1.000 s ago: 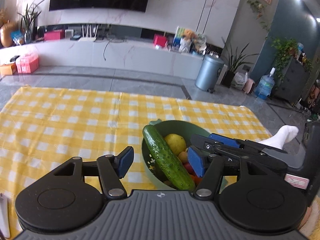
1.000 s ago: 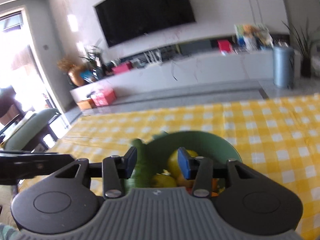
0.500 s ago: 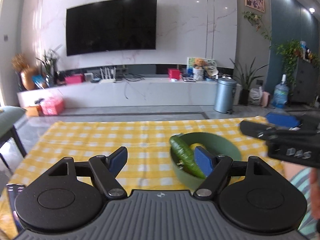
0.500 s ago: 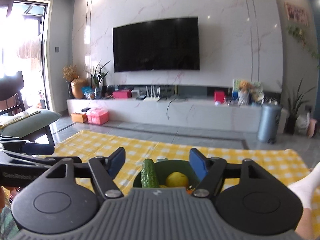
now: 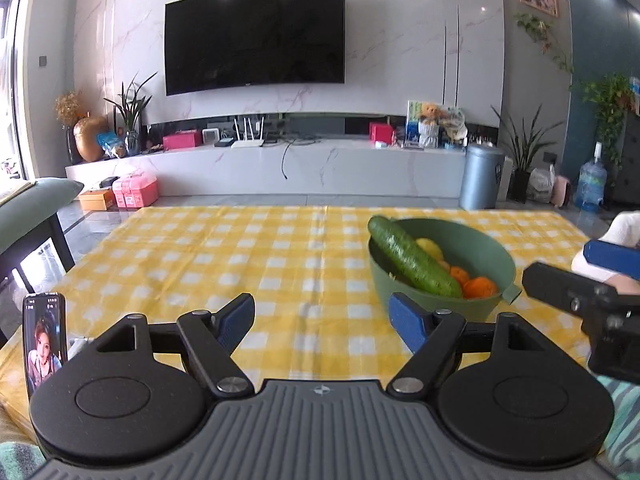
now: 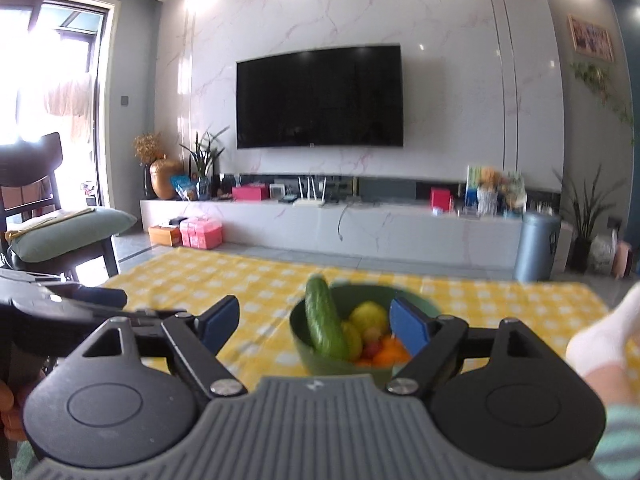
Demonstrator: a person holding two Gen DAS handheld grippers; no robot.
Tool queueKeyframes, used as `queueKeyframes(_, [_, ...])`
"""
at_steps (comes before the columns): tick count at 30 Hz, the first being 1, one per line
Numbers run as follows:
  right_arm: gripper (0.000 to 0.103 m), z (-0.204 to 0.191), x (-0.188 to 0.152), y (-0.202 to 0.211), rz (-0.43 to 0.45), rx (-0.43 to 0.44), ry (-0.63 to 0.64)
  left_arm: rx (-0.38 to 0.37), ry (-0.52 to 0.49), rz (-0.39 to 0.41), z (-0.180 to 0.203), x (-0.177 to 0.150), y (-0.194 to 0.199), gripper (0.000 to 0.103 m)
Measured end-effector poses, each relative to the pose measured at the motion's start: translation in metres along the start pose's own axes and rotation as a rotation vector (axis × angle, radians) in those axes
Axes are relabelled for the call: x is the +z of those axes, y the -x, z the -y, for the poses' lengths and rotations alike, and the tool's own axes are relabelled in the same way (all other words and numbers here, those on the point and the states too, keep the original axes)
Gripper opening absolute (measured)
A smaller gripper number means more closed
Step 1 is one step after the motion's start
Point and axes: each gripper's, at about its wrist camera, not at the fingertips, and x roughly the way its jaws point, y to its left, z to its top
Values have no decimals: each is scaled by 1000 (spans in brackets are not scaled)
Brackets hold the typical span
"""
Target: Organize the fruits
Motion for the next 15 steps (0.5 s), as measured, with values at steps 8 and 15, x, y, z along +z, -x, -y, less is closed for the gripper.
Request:
queueKeyframes(8, [78, 11, -31, -28, -123, -42, -65, 18, -42, -97, 6, -22, -19, 90])
queueKeyframes(15, [78, 4, -34, -37, -150, -27, -25, 26, -21, -146, -1, -36, -28, 90])
